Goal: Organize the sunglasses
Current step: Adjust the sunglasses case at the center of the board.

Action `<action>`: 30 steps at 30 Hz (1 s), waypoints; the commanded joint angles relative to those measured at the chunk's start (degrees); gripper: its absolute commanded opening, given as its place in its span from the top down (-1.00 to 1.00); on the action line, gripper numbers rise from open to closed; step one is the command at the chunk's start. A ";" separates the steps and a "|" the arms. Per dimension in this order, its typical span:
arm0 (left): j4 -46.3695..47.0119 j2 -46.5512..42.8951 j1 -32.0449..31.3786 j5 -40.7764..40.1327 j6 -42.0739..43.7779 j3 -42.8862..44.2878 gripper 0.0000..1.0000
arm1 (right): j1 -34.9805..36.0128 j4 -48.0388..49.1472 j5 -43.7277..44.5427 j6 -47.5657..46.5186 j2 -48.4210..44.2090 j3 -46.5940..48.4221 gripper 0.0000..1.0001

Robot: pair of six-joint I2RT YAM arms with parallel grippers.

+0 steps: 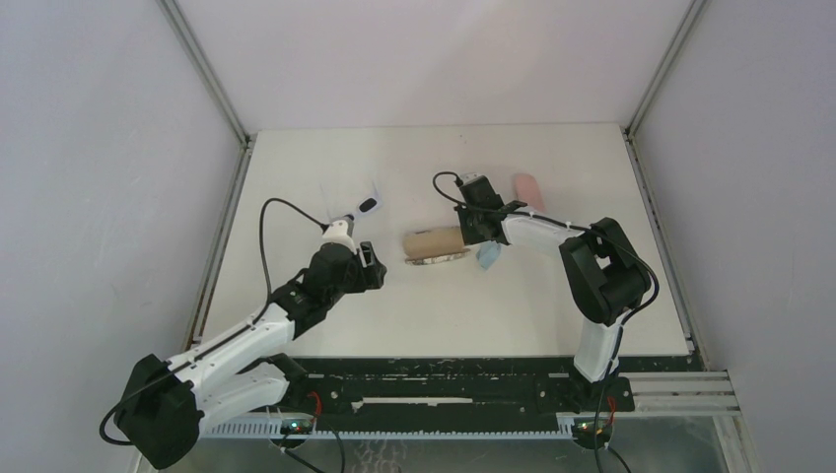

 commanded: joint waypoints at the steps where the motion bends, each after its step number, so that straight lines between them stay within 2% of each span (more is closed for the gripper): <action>1: 0.44 -1.43 0.69 0.52 0.94 -0.55 -0.42 | -0.33 2.44 1.71 5.26 -2.98 0.50 1.00; 18: -0.48 -2.46 1.53 0.46 0.93 -0.19 -0.42 | -0.39 4.21 2.15 9.32 -2.60 0.50 1.00; 25: -1.90 -3.22 2.93 -0.31 0.96 0.76 -0.44 | -0.48 3.29 2.05 7.72 -4.92 0.50 0.60; 27: -2.74 -3.92 3.73 -0.71 1.10 1.43 -0.46 | -0.57 3.02 1.94 7.07 -6.89 0.02 0.42; 30: -4.76 -5.35 5.02 -1.46 1.35 2.76 -0.49 | -0.81 2.98 1.14 6.38 -10.65 -1.42 0.27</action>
